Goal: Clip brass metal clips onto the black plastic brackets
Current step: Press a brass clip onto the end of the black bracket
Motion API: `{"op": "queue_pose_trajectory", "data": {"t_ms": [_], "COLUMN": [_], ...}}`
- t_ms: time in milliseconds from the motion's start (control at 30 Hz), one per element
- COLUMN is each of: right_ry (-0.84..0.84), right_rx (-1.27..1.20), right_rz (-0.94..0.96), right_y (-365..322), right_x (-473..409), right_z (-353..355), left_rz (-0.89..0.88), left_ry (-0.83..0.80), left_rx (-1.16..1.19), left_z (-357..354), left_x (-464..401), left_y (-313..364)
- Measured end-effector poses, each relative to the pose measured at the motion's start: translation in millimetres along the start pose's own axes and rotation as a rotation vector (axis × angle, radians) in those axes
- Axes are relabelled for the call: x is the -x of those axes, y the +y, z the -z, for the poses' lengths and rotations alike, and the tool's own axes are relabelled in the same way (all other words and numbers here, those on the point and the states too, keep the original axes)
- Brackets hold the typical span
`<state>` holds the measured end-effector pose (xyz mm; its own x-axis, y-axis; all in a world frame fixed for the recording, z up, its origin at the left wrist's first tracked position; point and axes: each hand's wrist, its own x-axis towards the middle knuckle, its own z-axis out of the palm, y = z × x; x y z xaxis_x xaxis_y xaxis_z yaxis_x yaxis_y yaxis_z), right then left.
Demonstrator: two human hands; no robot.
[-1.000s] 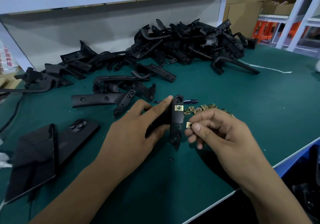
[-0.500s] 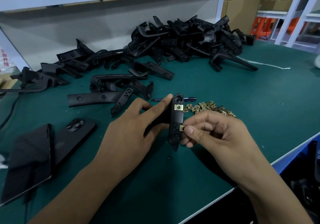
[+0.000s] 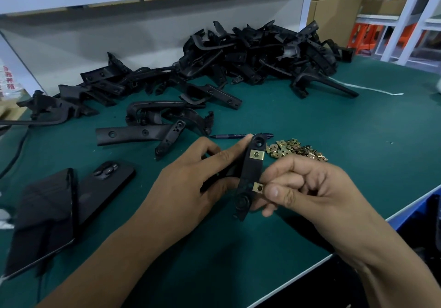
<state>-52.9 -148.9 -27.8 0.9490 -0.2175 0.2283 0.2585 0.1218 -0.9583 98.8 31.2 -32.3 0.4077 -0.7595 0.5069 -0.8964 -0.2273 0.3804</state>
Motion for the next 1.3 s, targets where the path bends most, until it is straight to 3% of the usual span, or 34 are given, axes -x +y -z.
{"op": "queue_pose_trajectory", "data": {"t_ms": [300, 700, 900, 1133, 1300], "right_ry": [-0.095, -0.02, 0.019, 0.095, 0.056], "right_rx": [-0.105, -0.085, 0.071, 0.252, 0.492], "right_rz": [0.017, 0.066, 0.155, 0.177, 0.16], "right_y": [-1, -2, 5, 12, 13], "right_x": [1, -1, -7, -8, -7], "right_z": [4, -3, -12, -12, -17], "left_rz": [0.016, -0.014, 0.002, 0.046, 0.068], "left_ry": [0.029, 0.047, 0.049, -0.007, -0.026], "left_rx": [0.149, 0.123, 0.151, 0.03, 0.021], "left_z": [-6, -9, -12, 0, 2], "left_x": [-2, -1, 0, 1, 2], "left_y": [5, 1, -3, 5, 12]}}
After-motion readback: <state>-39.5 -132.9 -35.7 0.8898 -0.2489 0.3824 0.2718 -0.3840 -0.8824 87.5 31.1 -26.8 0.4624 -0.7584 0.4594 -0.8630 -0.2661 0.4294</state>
